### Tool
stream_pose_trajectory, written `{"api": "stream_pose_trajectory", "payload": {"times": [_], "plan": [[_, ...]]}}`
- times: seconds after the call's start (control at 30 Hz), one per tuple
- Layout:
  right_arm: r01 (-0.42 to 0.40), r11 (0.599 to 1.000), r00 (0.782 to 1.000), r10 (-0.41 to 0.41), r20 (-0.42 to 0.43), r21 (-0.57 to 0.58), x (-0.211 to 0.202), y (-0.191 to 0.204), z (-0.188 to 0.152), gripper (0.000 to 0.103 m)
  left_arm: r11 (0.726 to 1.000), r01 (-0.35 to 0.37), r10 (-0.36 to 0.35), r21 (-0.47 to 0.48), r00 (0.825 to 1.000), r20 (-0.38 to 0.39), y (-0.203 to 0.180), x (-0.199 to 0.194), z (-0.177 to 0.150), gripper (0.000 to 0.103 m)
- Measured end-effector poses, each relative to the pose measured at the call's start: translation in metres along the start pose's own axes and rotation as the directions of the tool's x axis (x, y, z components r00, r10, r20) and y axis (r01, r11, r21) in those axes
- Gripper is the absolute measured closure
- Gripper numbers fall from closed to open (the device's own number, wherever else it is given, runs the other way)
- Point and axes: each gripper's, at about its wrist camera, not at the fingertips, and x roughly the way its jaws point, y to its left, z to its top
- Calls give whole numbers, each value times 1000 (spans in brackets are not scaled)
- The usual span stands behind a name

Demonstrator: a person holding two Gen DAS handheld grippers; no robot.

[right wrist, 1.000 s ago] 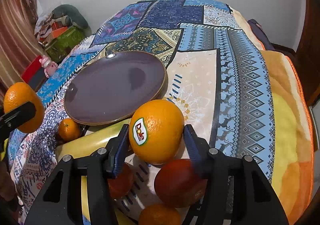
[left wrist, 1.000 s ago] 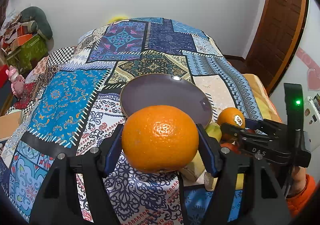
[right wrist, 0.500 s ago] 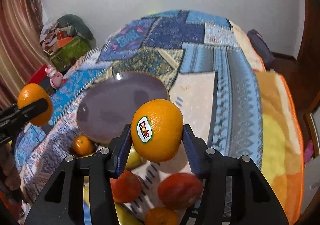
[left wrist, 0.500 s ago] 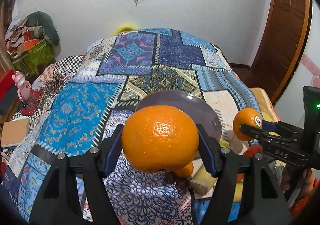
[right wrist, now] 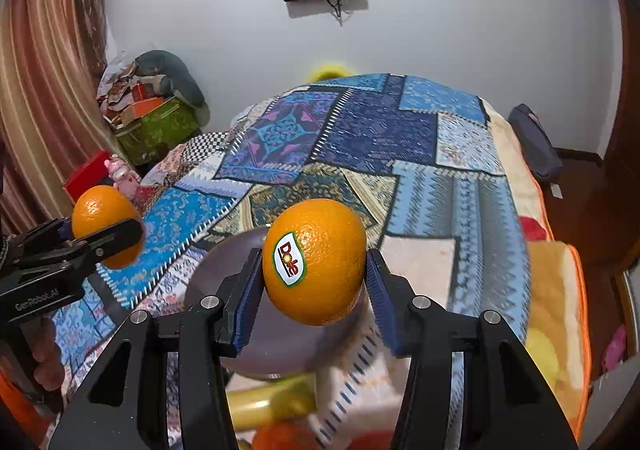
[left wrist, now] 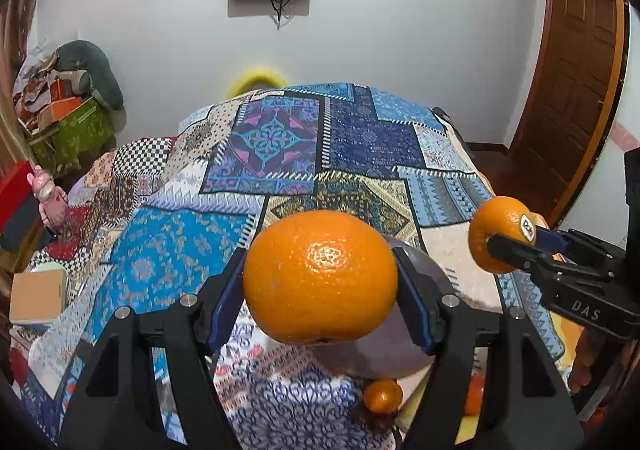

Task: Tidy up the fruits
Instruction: 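Carry both oranges onto the brown plate and open both grippers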

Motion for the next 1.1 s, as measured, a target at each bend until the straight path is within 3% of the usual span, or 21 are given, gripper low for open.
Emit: {"api": "stream_pose_trajectory", "payload": {"times": [0.23,0.4,0.77,1.1], "plan": [[-25,1000,999,25,-24,-3,26,4,12,56,1000,3,-3,2,1000,-26,2,28,14,34],[-12,1000,996,11,-89,-8,58,2,13,56,1000,5,-5,0,996,-85,5,58,11,34],[4,999,976,-12,-219,-35,105,-3,-2,56,998,57,-58,-10,967,-250,8,131,-7,34],[0,998,964,-17,-267,-65,121,-5,-4,56,998,55,-47,19,958,-283,5,153,-11,34]]}}
